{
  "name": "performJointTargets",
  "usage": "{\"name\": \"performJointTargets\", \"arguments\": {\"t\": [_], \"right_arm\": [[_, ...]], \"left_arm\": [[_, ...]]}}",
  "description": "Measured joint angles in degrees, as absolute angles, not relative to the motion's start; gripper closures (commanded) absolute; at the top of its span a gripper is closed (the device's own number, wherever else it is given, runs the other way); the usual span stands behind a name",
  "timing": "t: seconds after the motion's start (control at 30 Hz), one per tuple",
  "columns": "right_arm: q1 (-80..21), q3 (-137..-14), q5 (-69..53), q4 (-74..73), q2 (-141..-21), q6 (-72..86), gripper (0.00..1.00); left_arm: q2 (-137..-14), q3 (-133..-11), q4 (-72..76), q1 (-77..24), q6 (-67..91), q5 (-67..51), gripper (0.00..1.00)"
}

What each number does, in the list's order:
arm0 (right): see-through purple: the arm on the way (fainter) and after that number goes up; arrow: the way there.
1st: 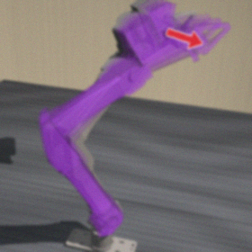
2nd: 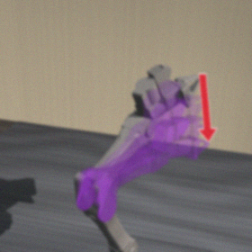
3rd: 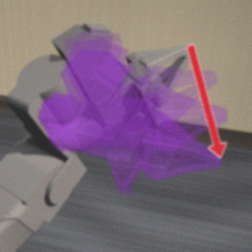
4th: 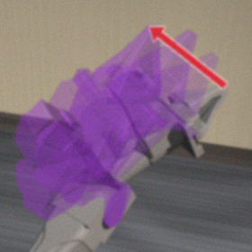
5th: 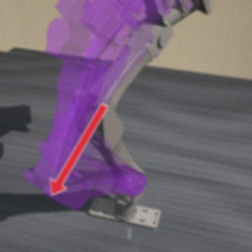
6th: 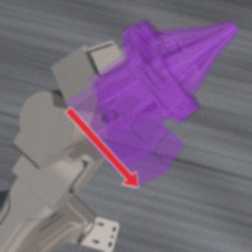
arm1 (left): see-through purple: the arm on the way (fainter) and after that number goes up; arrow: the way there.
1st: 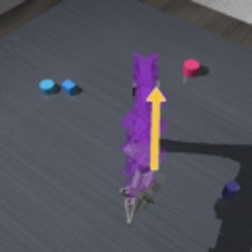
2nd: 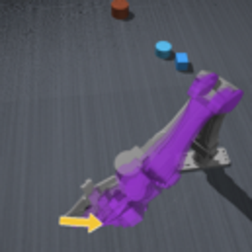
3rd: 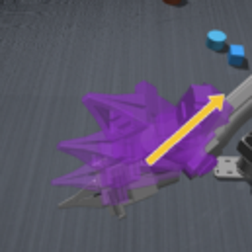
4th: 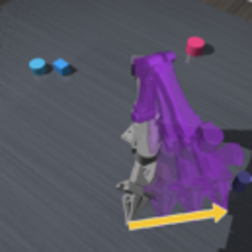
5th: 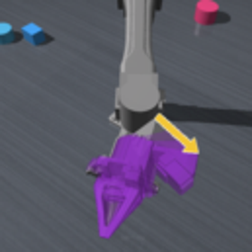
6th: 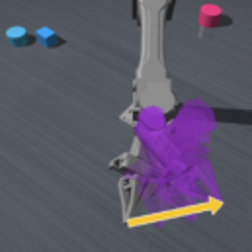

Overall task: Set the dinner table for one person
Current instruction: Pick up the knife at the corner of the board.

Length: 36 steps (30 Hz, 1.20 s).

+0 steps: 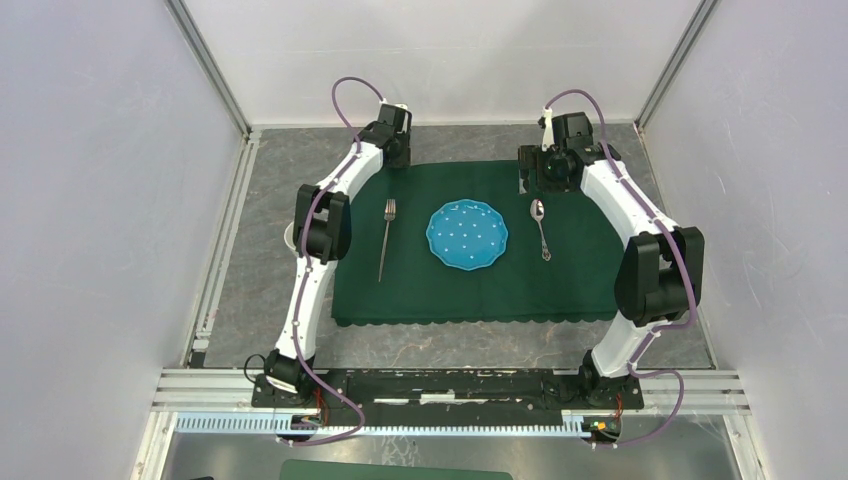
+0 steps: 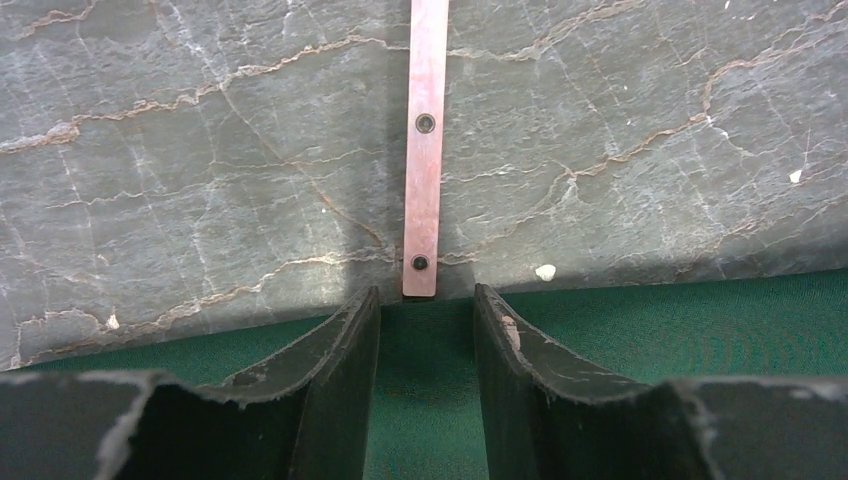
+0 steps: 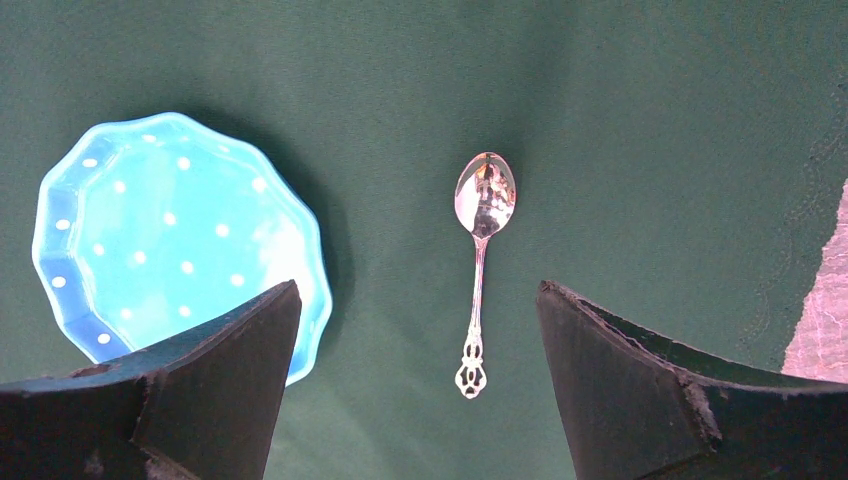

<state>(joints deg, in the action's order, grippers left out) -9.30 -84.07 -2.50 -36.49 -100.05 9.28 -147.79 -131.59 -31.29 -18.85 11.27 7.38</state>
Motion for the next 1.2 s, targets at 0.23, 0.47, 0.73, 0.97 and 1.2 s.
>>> {"name": "performJointTargets", "arguments": {"t": [0.23, 0.47, 0.73, 0.97, 1.2], "right_arm": [[-9.26, -84.20, -2.52, -36.49, -100.07, 9.37, 0.06], [-9.23, -84.20, -2.52, -36.49, -100.20, 9.39, 0.06], [-9.23, -84.20, -2.52, -36.51, -100.20, 9.39, 0.05], [-9.23, -84.20, -2.52, -36.51, -100.20, 9.39, 0.06], [-9.23, -84.33, -2.55, -36.77, -100.22, 9.39, 0.05]], "left_arm": [[-147.96, -131.59, -30.89, -18.55, 11.27, 7.29, 0.55], [-148.51, -131.59, -29.82, -18.28, 11.27, 7.31, 0.65], [-148.53, -131.46, -29.39, -18.06, 11.27, 7.14, 0.66], [-148.70, -131.39, -28.42, -18.06, 11.27, 7.16, 0.66], [-149.03, -131.39, -27.03, -17.96, 11.27, 7.16, 0.65]]}}
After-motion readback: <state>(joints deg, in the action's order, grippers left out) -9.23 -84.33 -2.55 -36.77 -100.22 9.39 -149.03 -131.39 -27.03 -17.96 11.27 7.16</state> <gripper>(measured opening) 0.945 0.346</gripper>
